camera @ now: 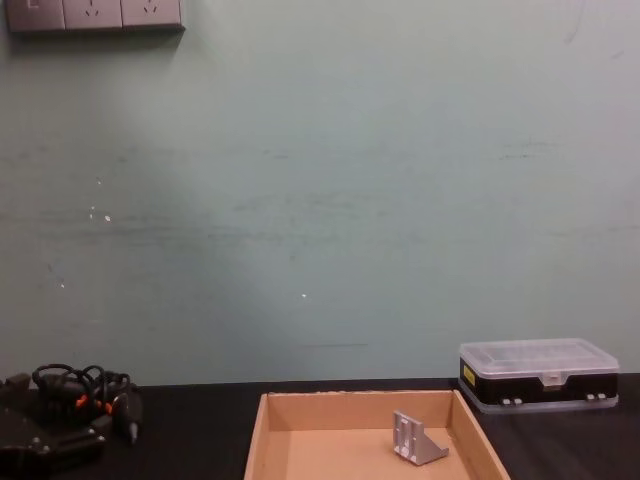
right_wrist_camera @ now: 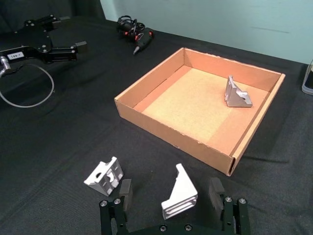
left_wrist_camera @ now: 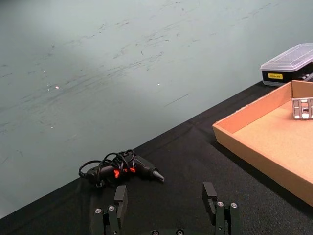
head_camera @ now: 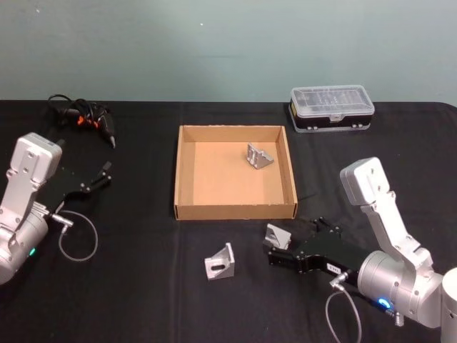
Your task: Use one hand to pick up the angle iron from the table and place it into the box.
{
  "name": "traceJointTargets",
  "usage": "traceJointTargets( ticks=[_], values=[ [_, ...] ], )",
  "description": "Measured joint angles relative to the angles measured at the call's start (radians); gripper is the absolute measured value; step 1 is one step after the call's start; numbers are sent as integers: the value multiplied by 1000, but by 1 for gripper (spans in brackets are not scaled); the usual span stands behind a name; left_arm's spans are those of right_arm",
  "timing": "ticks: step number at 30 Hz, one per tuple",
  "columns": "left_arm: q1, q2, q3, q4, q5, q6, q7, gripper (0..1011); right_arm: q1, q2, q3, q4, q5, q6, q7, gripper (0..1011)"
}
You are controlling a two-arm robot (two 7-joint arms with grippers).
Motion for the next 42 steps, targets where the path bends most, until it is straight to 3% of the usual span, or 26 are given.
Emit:
traceJointTargets(
  ticks=[17,42],
  values=[
    [0,0,0,0,0,0,0,1011,9,-13,-19,19,7,49,-16,1003],
    [0,0,0,0,0,0,0,1011,39,-34,-27,84,-13,40,-20,1003]
  ],
)
